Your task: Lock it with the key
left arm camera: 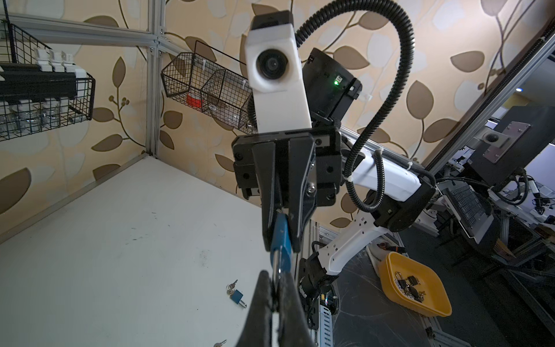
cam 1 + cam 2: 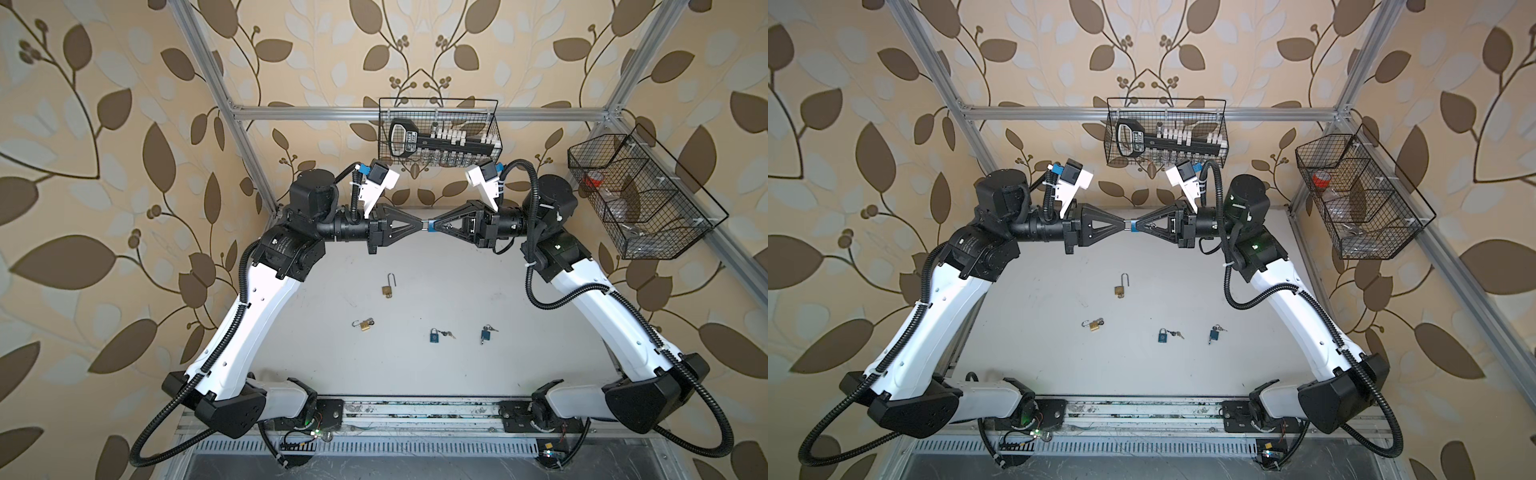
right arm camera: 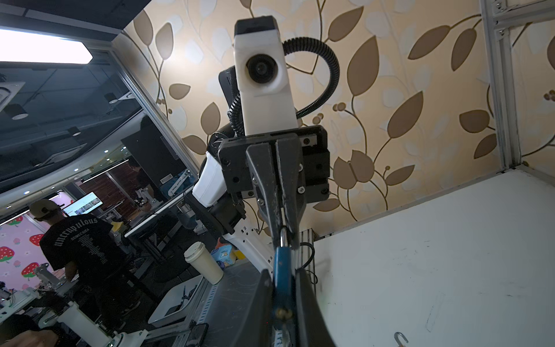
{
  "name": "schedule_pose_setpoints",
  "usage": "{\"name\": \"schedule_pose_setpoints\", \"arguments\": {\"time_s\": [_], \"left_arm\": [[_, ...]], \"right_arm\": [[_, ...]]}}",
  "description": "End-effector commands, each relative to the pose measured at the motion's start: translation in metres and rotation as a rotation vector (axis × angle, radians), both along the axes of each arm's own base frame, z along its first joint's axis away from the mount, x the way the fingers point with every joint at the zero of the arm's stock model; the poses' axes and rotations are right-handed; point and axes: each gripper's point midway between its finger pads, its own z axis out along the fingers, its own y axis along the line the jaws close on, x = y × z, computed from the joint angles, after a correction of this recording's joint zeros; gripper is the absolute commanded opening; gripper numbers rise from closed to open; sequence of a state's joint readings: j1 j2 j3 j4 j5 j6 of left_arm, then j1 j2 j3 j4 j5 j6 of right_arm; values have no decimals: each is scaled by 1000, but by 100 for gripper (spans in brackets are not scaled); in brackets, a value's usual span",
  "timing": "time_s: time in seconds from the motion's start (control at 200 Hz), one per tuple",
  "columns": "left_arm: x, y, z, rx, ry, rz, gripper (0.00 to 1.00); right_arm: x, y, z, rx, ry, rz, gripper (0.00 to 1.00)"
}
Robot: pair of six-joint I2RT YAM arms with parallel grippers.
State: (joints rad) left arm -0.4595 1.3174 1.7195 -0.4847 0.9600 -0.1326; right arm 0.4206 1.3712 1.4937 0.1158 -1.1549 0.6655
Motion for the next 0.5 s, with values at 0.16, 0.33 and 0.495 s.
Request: {"name": "schedule_pose_setpoints", "arguments": {"time_s": [0.16,0.33,0.495], "left_arm": [[-18,-23,0,-1,-3,-94,0],[-24,-41,-4,-18,28,-147,0],[-27,-39,1,-40,21,-141,0]], "right_arm": [[-8,21,9,1,-85,25,0],[-2,29,-5,-28,-98,-3,0],[-4,27,-14,-58,-145,-14,0]]}}
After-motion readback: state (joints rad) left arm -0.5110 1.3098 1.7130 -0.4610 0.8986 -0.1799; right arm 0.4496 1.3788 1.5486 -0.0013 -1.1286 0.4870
